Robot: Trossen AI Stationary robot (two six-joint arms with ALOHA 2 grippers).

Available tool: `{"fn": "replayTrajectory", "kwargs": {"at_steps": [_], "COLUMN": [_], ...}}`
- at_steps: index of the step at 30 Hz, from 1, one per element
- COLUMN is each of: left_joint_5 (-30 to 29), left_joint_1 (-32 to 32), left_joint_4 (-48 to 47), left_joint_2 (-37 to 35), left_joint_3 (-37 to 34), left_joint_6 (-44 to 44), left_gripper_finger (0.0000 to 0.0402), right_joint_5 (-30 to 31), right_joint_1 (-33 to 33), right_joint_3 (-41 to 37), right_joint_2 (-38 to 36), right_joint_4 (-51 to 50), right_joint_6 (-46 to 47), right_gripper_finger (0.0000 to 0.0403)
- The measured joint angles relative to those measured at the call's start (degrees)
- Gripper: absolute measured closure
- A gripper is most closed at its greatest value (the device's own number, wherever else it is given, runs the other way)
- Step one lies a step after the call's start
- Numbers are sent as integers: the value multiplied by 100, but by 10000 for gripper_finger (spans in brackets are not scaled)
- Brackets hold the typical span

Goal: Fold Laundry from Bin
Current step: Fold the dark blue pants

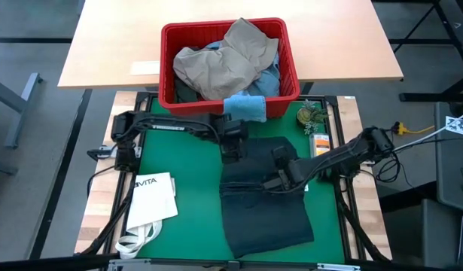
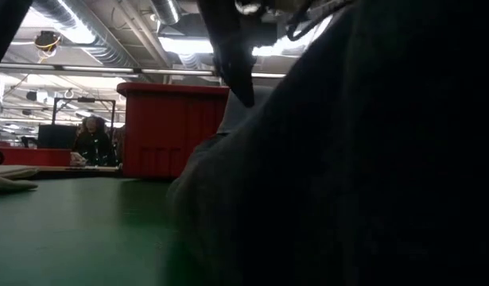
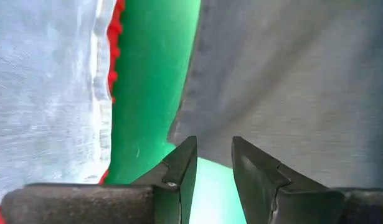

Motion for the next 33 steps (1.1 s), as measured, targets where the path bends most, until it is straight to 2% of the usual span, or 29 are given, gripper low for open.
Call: {"fn": "replayTrajectory", "kwargs": {"at_steps": [3,8,14,18,25,29,33], "left_joint_5": [12,18,22,20,-2,-2,-4], "left_joint_1": [-246,-697,-1081,-1165,-1155,-1155,-1161], "left_joint_4": [34,286,1758,2754,3926,4735,4994], "left_joint_2": [-68,-76,-70,-70,-70,-70,-70], "left_joint_3": [4,-144,-739,-1280,-2244,-3014,-3579], "left_joint_6": [-113,-181,-218,-218,-261,-390,-569], "left_gripper_finger": [305,305,305,305,305,305,305], "right_joint_5": [426,825,1742,1695,1529,1159,420], "right_joint_1": [-7,-8,-140,-435,-1026,-1451,-1765], "right_joint_3": [261,227,-342,-891,-2065,-2713,-3403], "right_joint_2": [-192,-843,-1638,-1819,-1806,-1808,-1808], "right_joint_4": [-603,-867,-248,370,1367,1895,2786], "right_joint_6": [0,-9,16,19,23,39,26], "right_gripper_finger": [249,249,249,249,249,249,249]}}
